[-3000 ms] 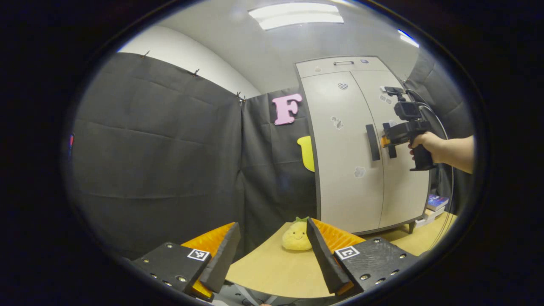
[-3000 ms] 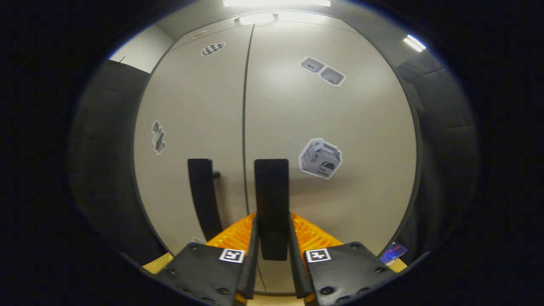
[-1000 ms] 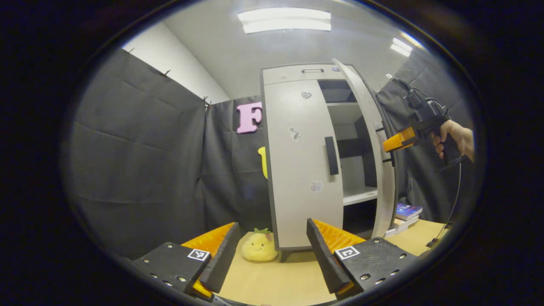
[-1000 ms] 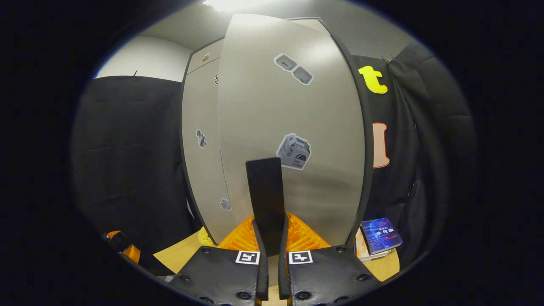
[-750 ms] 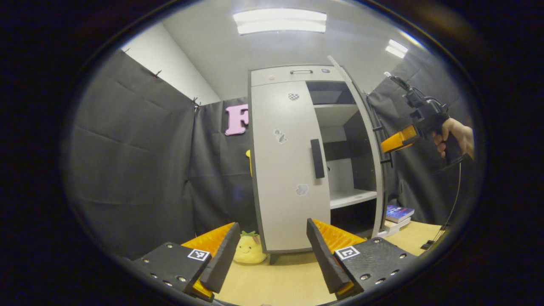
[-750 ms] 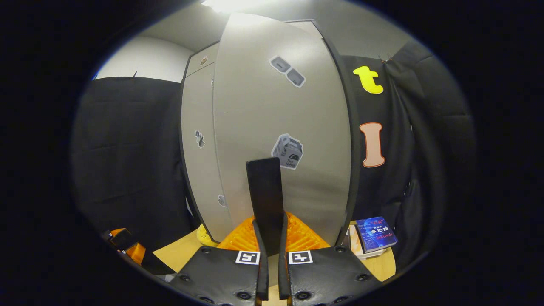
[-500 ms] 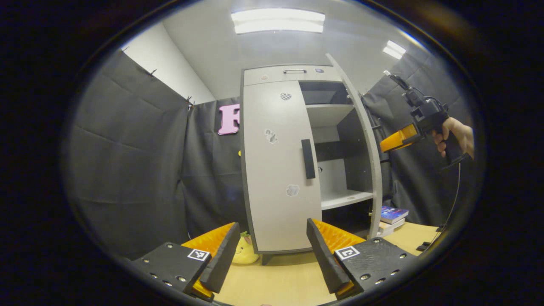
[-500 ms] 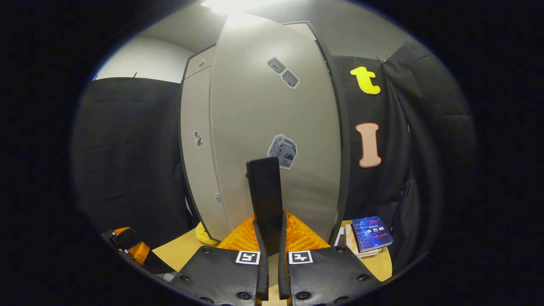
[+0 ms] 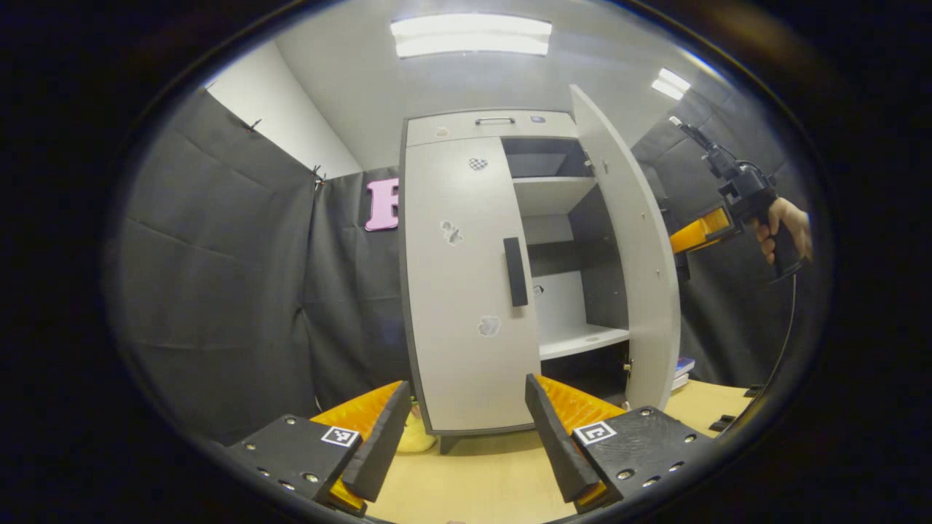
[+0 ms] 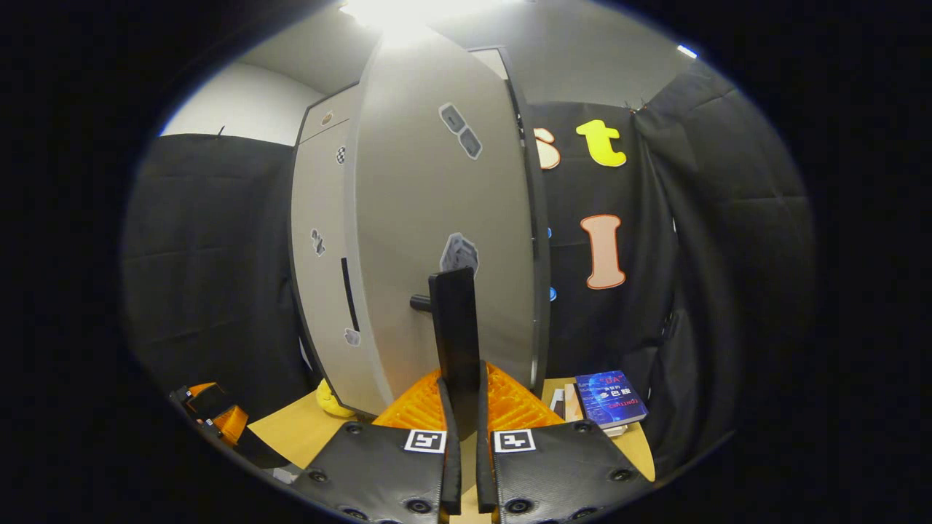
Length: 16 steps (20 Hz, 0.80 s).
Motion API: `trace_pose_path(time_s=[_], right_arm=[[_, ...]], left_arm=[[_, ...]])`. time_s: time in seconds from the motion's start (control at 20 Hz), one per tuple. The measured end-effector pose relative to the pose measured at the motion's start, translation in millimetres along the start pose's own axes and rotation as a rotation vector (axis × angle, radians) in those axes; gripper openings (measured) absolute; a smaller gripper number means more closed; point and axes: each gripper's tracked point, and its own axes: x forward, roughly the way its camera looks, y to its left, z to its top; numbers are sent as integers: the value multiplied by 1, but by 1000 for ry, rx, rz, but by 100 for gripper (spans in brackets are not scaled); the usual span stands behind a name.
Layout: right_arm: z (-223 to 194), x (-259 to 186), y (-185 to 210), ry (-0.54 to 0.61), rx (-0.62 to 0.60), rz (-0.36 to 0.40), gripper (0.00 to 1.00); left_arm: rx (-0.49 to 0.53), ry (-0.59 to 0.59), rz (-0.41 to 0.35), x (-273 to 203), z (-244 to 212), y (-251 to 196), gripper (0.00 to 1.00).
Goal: Open the right door of the double-door shoe cabinet with the right hand, and open the left door with the left hand.
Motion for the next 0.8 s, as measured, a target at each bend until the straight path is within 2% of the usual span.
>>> trace_pose_path(time_s=[0.1, 0.15, 0.45, 0.5, 0.55, 0.6, 0.8], right_arm=[[3, -9, -13, -5, -7, -21, 5], [4, -12, -20, -11, -8, -33, 9], [4, -23, -65, -23, -25, -121, 8], [5, -24, -71, -29, -29, -134, 13], [5, -26, -68, -35, -21, -116, 13], [6, -26, -65, -40, -15, -107, 5], [6, -35, -69, -72, -85, -152, 6]], left_arm=[[1, 1, -10, 1, 0, -8, 91], [3, 1, -17, 1, 1, -14, 91], [1, 14, -45, 2, 2, -33, 90], [1, 15, -47, 3, 2, -35, 91], [-1, 15, -49, 4, 3, -36, 91], [-3, 13, -51, 5, 4, -37, 91], [27, -15, -50, 19, 21, -38, 91]])
